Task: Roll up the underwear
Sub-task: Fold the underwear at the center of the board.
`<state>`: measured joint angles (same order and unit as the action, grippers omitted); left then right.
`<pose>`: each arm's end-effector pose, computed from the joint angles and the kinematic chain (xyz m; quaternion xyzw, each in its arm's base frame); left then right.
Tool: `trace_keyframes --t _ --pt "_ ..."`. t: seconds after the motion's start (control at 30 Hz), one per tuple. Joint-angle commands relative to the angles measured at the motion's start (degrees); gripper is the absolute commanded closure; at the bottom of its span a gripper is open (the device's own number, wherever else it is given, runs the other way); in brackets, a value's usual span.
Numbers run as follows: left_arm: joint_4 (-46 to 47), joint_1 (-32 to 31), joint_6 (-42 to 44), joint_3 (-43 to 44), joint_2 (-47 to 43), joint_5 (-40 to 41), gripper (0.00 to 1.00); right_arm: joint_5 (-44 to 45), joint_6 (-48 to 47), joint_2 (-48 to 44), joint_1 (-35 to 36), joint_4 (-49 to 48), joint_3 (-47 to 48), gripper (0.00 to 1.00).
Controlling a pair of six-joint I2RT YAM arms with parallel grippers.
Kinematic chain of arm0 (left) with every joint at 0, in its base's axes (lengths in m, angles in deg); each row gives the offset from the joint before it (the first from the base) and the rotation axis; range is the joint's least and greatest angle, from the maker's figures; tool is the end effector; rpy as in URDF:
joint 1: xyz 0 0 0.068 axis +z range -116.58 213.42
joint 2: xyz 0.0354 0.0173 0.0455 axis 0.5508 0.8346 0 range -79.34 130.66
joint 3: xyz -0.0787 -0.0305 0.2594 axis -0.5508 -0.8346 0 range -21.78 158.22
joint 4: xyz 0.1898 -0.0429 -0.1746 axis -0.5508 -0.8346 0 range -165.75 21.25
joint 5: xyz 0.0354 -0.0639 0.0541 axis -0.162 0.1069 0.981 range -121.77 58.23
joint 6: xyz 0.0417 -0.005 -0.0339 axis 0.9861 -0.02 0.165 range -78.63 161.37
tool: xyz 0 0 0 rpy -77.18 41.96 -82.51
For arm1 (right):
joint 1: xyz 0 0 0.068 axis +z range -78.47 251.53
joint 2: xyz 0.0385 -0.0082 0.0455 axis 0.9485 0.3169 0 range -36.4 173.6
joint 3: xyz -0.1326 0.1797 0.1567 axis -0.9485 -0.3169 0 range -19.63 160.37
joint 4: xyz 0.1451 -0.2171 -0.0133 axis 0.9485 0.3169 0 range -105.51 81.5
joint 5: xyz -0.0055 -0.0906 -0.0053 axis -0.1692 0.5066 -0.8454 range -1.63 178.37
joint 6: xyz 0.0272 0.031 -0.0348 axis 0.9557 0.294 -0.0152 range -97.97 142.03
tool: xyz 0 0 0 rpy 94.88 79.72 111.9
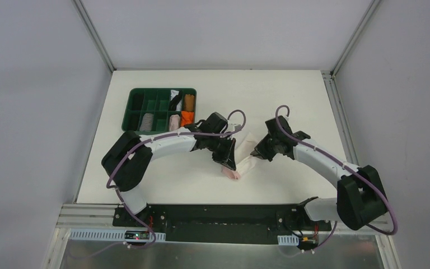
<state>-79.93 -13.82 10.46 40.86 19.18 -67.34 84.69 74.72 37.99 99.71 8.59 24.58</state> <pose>0.2312 -0.2805 0.2041 0.2365 0.8613 -0.4404 0.0914 0.2236 0.1224 0.2074 0.1923 0.9318 0.2220 0.2134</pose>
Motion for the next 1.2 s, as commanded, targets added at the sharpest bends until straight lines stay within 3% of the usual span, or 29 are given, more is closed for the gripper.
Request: trace_keyframes --t 0.0,1.17 --pt "-0.22 0.87 1.11 -1.29 2.35 -1.08 1.0 0.65 -3.23 3.17 0.03 -3.6 3.17 1.0" --pt "-2.0 7.61 4.61 -3.66 0.44 5.03 1.0 -5.56 -6.89 20.76 0.1 -3.85 19.3 1.0"
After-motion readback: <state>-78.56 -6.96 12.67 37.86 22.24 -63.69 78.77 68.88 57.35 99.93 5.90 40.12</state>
